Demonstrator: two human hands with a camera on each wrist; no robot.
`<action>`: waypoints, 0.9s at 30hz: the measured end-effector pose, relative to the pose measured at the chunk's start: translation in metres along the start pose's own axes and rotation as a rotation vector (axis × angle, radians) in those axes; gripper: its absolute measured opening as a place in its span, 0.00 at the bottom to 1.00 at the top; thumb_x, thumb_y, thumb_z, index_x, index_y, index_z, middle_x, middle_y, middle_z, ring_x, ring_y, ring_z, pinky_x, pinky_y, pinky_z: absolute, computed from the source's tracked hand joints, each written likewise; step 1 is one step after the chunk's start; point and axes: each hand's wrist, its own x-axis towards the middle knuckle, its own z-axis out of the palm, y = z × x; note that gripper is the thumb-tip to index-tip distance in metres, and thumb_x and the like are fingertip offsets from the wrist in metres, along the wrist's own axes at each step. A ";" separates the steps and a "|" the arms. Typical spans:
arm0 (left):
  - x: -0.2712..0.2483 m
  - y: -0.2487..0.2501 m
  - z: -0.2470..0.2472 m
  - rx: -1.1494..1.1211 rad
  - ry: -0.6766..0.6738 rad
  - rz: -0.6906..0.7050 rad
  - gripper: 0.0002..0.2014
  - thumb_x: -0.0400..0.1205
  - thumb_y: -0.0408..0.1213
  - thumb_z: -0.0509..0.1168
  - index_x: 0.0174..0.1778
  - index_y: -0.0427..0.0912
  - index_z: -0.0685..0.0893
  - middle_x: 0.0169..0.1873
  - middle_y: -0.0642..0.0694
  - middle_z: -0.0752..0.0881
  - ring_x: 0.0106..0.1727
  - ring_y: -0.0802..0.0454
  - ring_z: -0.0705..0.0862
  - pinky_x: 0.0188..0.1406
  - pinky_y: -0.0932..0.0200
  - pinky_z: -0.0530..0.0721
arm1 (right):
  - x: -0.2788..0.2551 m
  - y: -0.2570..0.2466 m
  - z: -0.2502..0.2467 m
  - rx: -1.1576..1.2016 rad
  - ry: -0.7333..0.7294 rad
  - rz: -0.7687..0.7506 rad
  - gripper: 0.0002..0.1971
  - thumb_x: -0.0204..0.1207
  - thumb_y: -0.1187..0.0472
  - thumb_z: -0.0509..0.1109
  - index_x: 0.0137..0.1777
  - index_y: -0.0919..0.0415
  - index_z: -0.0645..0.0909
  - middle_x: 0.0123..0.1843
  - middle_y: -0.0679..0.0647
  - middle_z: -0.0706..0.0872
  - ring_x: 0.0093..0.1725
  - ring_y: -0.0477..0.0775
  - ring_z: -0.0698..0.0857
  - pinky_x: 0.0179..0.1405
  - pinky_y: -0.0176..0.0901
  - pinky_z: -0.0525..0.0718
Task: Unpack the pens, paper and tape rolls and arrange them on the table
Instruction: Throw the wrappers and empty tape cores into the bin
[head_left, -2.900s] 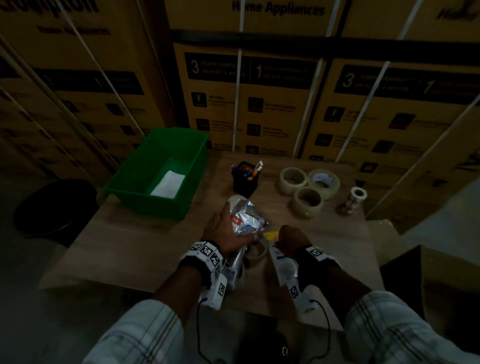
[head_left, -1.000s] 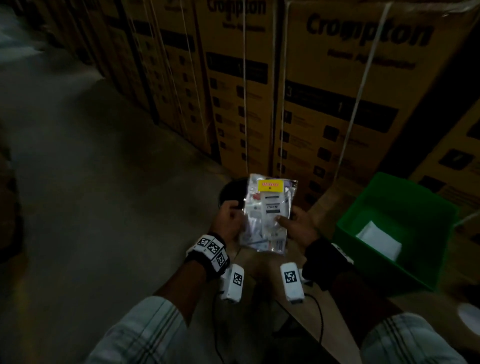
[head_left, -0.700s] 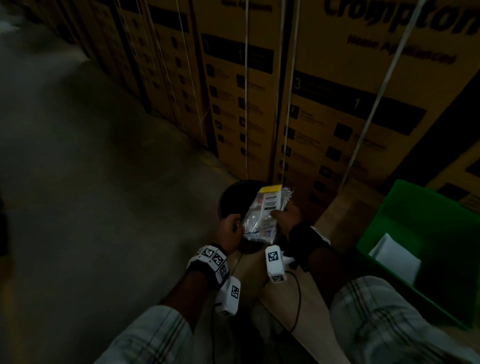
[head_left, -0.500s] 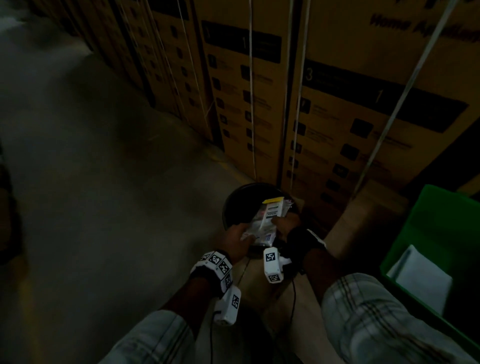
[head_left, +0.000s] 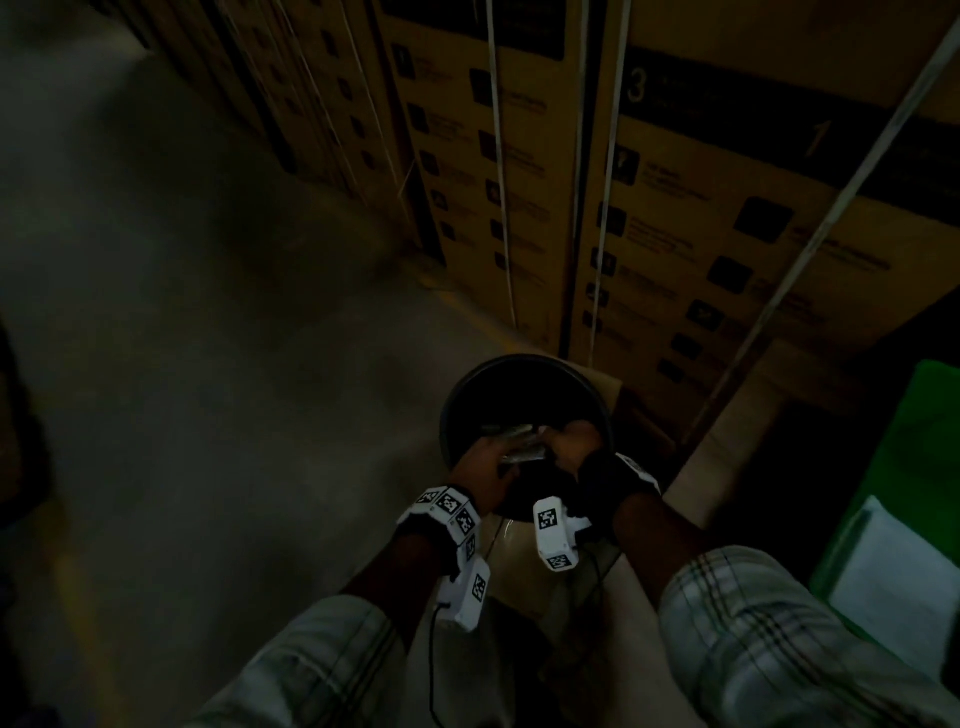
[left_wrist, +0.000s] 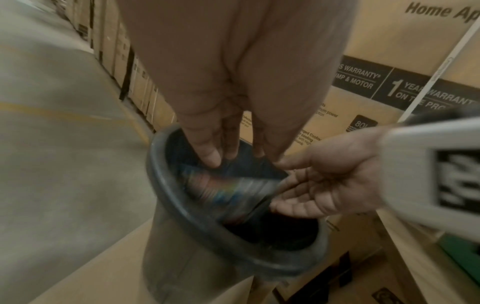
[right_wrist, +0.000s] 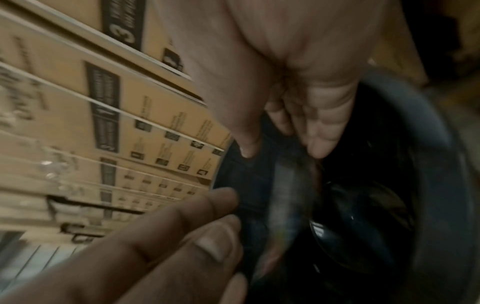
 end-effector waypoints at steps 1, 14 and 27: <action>0.000 0.002 -0.001 0.004 -0.017 -0.010 0.21 0.81 0.32 0.61 0.71 0.36 0.79 0.68 0.34 0.80 0.71 0.39 0.78 0.72 0.52 0.73 | -0.006 -0.001 -0.002 -0.046 0.004 -0.031 0.22 0.76 0.50 0.69 0.57 0.72 0.83 0.61 0.69 0.85 0.61 0.69 0.83 0.65 0.60 0.81; -0.086 0.038 0.006 0.110 -0.024 0.178 0.15 0.83 0.34 0.59 0.65 0.38 0.81 0.64 0.38 0.82 0.65 0.40 0.80 0.65 0.49 0.78 | -0.195 0.034 -0.038 -0.400 0.129 -0.456 0.15 0.80 0.57 0.66 0.64 0.62 0.80 0.60 0.61 0.86 0.61 0.60 0.84 0.57 0.47 0.81; -0.190 0.170 0.137 0.154 -0.243 0.598 0.14 0.84 0.36 0.58 0.65 0.41 0.81 0.61 0.39 0.84 0.62 0.42 0.82 0.62 0.53 0.80 | -0.373 0.226 -0.130 -0.662 0.450 -0.337 0.15 0.81 0.52 0.62 0.64 0.54 0.81 0.64 0.54 0.85 0.62 0.57 0.83 0.60 0.46 0.80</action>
